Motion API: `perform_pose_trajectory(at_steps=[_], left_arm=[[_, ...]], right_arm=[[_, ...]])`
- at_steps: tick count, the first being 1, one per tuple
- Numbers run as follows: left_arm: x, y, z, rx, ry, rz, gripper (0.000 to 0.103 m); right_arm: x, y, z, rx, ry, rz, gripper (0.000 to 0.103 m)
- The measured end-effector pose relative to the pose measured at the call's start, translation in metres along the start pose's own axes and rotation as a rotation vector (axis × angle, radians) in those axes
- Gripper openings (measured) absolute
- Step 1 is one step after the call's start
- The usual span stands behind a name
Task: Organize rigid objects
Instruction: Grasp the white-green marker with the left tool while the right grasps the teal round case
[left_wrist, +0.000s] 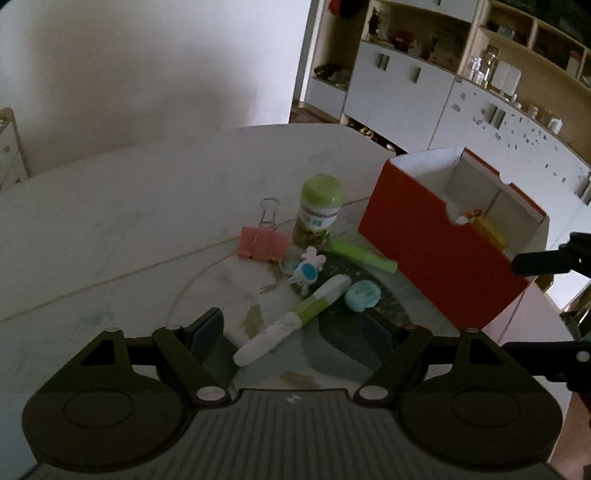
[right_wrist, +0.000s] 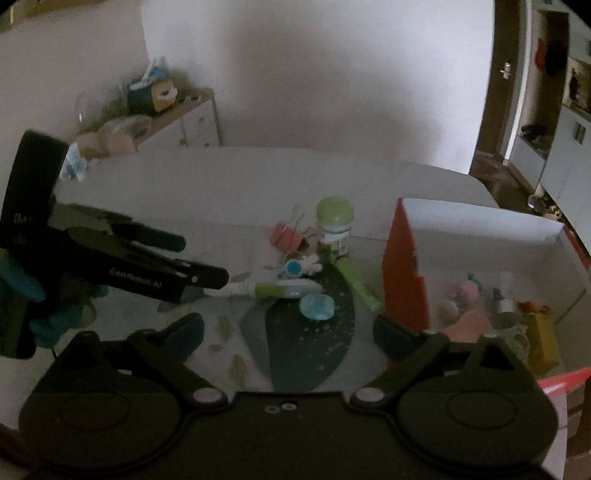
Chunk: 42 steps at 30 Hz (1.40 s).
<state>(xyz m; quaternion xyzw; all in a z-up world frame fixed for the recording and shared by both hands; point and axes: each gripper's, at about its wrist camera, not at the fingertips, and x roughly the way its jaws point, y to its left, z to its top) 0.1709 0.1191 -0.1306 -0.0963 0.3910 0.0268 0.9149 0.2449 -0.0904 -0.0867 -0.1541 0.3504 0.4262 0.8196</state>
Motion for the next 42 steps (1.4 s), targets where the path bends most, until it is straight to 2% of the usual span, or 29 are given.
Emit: perform_pose_trajectory(at_steps=[17, 21, 24, 28, 30, 34, 36, 42], left_arm=[[0.054, 0.01, -0.001, 0.122, 0.047, -0.073, 0.081], [0.067, 0.01, 0.001, 0.138, 0.068, -0.073, 0.08], [0.073, 0.009, 0.001, 0.151, 0.068, -0.067, 0.079], [0.08, 0.01, 0.003, 0.153, 0.079, -0.093, 0.07], [0.082, 0.008, 0.003, 0.169, 0.081, -0.103, 0.062], [0.085, 0.005, 0.001, 0.193, 0.088, -0.117, 0.055], [0.085, 0.003, 0.001, 0.203, 0.086, -0.119, 0.049], [0.085, -0.002, -0.001, 0.234, 0.078, -0.112, 0.04]], right_arm=[[0.079, 0.001, -0.005, -0.053, 0.106, -0.109, 0.073], [0.092, -0.002, -0.003, -0.028, 0.133, -0.111, 0.06], [0.098, -0.002, -0.002, -0.039, 0.137, -0.113, 0.057], [0.105, -0.006, -0.001, -0.042, 0.139, -0.115, 0.051], [0.108, -0.008, 0.0, -0.04, 0.14, -0.114, 0.048], [0.114, -0.011, 0.001, -0.046, 0.144, -0.124, 0.042], [0.116, -0.011, 0.001, -0.046, 0.146, -0.126, 0.04], [0.121, -0.012, 0.003, -0.046, 0.15, -0.119, 0.036]])
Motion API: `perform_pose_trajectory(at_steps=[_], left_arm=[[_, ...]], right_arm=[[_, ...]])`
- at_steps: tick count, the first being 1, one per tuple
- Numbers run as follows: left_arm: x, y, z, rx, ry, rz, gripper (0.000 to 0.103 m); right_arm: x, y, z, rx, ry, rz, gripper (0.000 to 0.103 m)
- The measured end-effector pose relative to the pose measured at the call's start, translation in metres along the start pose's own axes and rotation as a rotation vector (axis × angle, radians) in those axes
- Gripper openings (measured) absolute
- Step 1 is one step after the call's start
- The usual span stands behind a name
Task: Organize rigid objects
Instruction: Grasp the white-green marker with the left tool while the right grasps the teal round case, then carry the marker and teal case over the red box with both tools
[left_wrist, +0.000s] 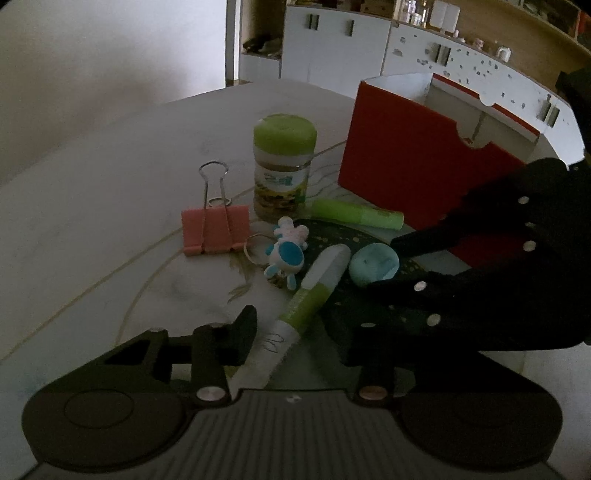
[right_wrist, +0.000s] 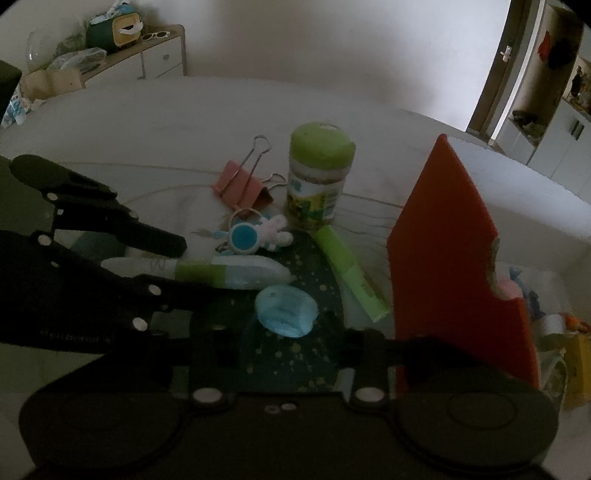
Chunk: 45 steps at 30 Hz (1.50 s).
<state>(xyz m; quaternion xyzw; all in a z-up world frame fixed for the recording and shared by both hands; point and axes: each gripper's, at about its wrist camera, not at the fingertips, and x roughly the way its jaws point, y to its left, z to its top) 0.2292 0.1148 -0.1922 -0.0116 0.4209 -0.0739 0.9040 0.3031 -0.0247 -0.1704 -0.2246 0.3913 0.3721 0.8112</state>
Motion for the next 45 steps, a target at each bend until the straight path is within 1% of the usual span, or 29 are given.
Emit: perform_pose_trajectory(at_steps=[1, 3, 5, 8, 9, 15, 24, 35, 39, 45], left_arm=[[0.0, -0.002, 0.0, 0.011, 0.0, 0.001, 0.039], [0.0, -0.006, 0.0, 0.034, 0.003, 0.003, 0.033], [0.0, -0.012, -0.001, 0.056, 0.006, 0.005, 0.031], [0.001, -0.02, -0.001, 0.083, 0.01, 0.011, 0.02], [0.001, -0.021, -0.001, 0.083, 0.012, 0.008, 0.017], [-0.002, -0.027, -0.002, 0.06, 0.02, 0.014, 0.017], [-0.018, -0.03, 0.0, -0.007, 0.005, 0.023, 0.017], [-0.053, -0.041, 0.009, -0.051, -0.028, 0.027, 0.017], [-0.067, -0.048, 0.015, -0.052, -0.044, 0.03, 0.017], [-0.087, -0.061, 0.026, -0.06, -0.06, 0.028, 0.017]], right_arm=[[0.001, -0.001, 0.0, 0.0, 0.003, 0.001, 0.035], [0.003, -0.001, 0.0, 0.0, 0.006, 0.005, 0.036], [0.003, 0.0, 0.0, -0.003, 0.002, 0.005, 0.035], [0.003, 0.0, -0.001, -0.002, 0.0, 0.008, 0.035], [0.002, 0.0, -0.001, -0.002, -0.001, 0.006, 0.035], [-0.003, -0.002, -0.004, 0.011, -0.02, 0.002, 0.035], [-0.022, -0.003, -0.008, 0.044, -0.057, 0.007, 0.034], [-0.064, -0.003, -0.005, 0.042, -0.112, 0.02, 0.034], [-0.08, -0.009, -0.004, 0.041, -0.134, 0.028, 0.034], [-0.102, -0.02, -0.002, 0.072, -0.151, 0.02, 0.034]])
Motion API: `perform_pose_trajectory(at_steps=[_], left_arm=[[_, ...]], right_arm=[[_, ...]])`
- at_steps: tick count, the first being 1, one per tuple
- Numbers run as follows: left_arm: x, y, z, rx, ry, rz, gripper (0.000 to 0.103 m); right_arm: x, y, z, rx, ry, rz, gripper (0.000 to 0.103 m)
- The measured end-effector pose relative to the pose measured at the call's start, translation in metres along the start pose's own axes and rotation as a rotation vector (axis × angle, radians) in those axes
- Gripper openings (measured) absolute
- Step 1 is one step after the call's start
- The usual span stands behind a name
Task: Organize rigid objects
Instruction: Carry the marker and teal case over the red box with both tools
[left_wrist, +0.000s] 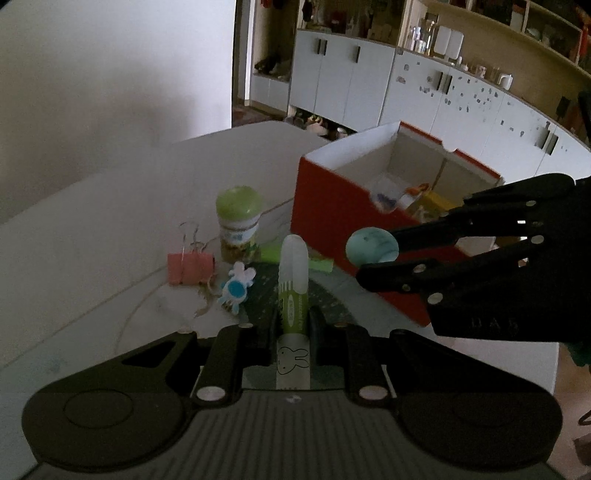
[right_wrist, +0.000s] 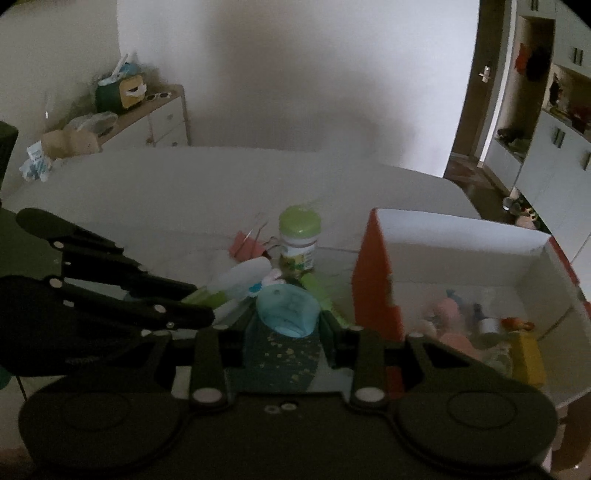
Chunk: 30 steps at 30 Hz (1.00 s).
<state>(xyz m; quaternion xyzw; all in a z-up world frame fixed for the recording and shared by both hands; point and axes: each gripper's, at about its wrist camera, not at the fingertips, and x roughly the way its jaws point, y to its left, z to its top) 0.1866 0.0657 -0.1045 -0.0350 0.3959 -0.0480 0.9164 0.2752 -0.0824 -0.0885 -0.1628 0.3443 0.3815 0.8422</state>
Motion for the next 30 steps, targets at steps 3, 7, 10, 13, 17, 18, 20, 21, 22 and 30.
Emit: perform_pose_trajectory(at_steps=[3, 7, 10, 13, 17, 18, 20, 21, 22, 30], left_arm=[[-0.006, -0.006, 0.008, -0.027, 0.017, -0.006, 0.017], [-0.01, -0.017, 0.016, -0.046, 0.023, -0.001, 0.017], [-0.013, -0.028, 0.022, -0.046, 0.016, 0.001, 0.017], [-0.013, -0.04, 0.029, -0.044, 0.009, 0.012, 0.017], [-0.01, -0.058, 0.04, -0.05, 0.003, 0.018, 0.017], [-0.009, -0.062, 0.043, -0.05, 0.001, 0.018, 0.017], [-0.007, -0.071, 0.048, -0.051, -0.007, 0.026, 0.017], [-0.005, -0.076, 0.051, -0.053, -0.009, 0.026, 0.017], [-0.003, -0.08, 0.054, -0.055, -0.011, 0.027, 0.017], [0.022, -0.115, 0.074, -0.075, 0.0, 0.05, 0.017]], right_arm=[[-0.012, -0.009, 0.0, 0.023, -0.008, -0.001, 0.034], [-0.026, -0.021, -0.001, 0.039, -0.017, -0.005, 0.034], [-0.035, -0.031, -0.005, 0.047, -0.029, -0.009, 0.035], [-0.044, -0.045, -0.008, 0.06, -0.037, -0.008, 0.035], [-0.052, -0.068, -0.013, 0.08, -0.042, -0.007, 0.035], [-0.053, -0.073, -0.013, 0.083, -0.042, -0.008, 0.035], [-0.056, -0.086, -0.015, 0.09, -0.043, -0.011, 0.035], [-0.057, -0.093, -0.017, 0.093, -0.043, -0.013, 0.035], [-0.058, -0.099, -0.018, 0.094, -0.044, -0.017, 0.035], [-0.061, -0.148, -0.026, 0.109, -0.04, -0.021, 0.035]])
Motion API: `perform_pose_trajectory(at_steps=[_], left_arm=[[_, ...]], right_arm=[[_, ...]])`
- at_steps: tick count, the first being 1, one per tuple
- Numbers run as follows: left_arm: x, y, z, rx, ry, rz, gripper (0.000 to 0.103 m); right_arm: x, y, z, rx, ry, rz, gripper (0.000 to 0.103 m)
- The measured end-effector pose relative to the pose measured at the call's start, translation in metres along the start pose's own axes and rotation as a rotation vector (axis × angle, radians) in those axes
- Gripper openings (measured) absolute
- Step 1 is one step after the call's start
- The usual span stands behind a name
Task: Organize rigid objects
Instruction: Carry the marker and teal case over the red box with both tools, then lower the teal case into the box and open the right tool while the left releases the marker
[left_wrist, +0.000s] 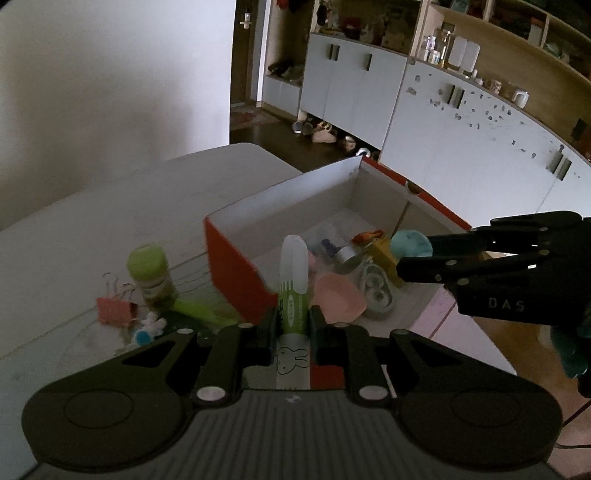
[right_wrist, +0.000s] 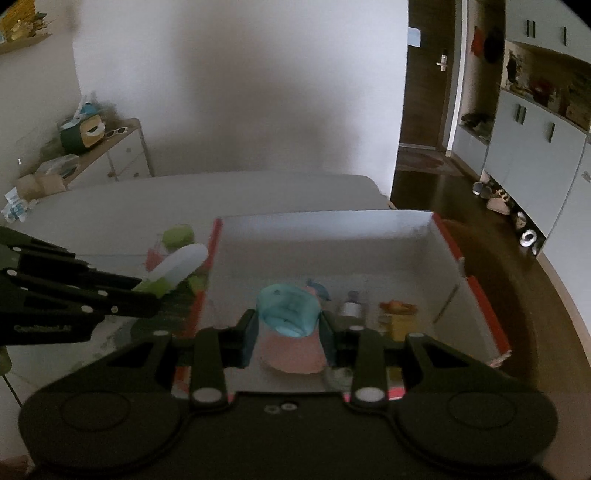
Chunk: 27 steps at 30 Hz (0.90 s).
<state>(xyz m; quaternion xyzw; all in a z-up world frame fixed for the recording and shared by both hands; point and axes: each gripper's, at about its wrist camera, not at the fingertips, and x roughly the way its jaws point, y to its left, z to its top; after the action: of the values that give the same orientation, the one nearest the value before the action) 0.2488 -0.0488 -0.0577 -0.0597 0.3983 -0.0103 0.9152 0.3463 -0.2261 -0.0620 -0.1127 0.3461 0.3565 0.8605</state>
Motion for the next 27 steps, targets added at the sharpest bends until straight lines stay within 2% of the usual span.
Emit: perform_pose_trajectory(at_steps=[15, 27], left_arm=[[0.067, -0.049, 0.03, -0.069, 0.073, 0.035, 0.017], [0.134, -0.056, 0.054, -0.116, 0.156, 0.12, 0.017]], right_arm=[[0.021, -0.074, -0.003, 0.055, 0.052, 0.022, 0.035], [0.061, -0.096, 0.0, 0.003, 0.126, 0.031, 0.035]])
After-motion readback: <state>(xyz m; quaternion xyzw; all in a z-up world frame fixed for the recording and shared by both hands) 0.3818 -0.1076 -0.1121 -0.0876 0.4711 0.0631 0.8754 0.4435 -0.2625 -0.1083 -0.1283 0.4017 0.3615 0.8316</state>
